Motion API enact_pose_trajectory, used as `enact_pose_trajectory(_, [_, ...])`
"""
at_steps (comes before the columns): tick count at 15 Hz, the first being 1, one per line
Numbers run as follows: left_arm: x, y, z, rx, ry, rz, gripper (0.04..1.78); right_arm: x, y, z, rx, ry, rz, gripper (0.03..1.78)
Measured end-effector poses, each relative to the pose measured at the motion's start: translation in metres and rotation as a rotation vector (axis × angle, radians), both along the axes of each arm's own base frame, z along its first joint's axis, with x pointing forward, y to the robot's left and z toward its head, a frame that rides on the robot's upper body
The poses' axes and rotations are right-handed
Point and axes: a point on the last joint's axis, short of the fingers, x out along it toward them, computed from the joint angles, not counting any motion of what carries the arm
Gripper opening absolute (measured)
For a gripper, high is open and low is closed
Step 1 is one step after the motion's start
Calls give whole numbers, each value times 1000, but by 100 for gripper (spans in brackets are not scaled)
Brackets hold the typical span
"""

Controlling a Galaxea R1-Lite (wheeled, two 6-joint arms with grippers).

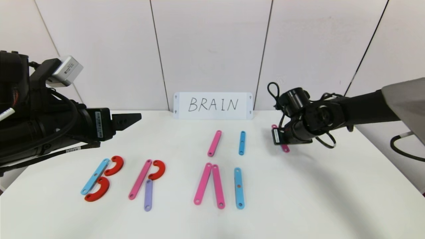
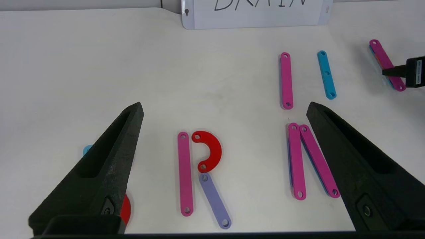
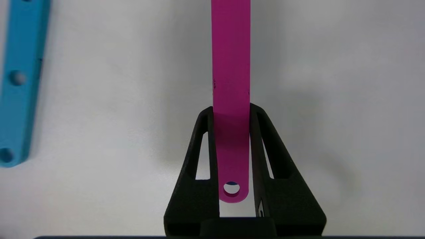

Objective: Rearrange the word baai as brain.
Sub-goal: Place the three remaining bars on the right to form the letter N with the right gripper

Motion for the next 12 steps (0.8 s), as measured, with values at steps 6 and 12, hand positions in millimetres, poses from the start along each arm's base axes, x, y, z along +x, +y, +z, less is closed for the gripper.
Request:
enact_pose_trajectory(6, [-1, 1, 1, -2, -4, 1, 172, -59, 18, 61, 35, -129, -31, 30])
enact_pose_trajectory(12, [-3, 1, 2, -7, -7, -12, 172, -121, 21, 54, 53, -78, -53, 30])
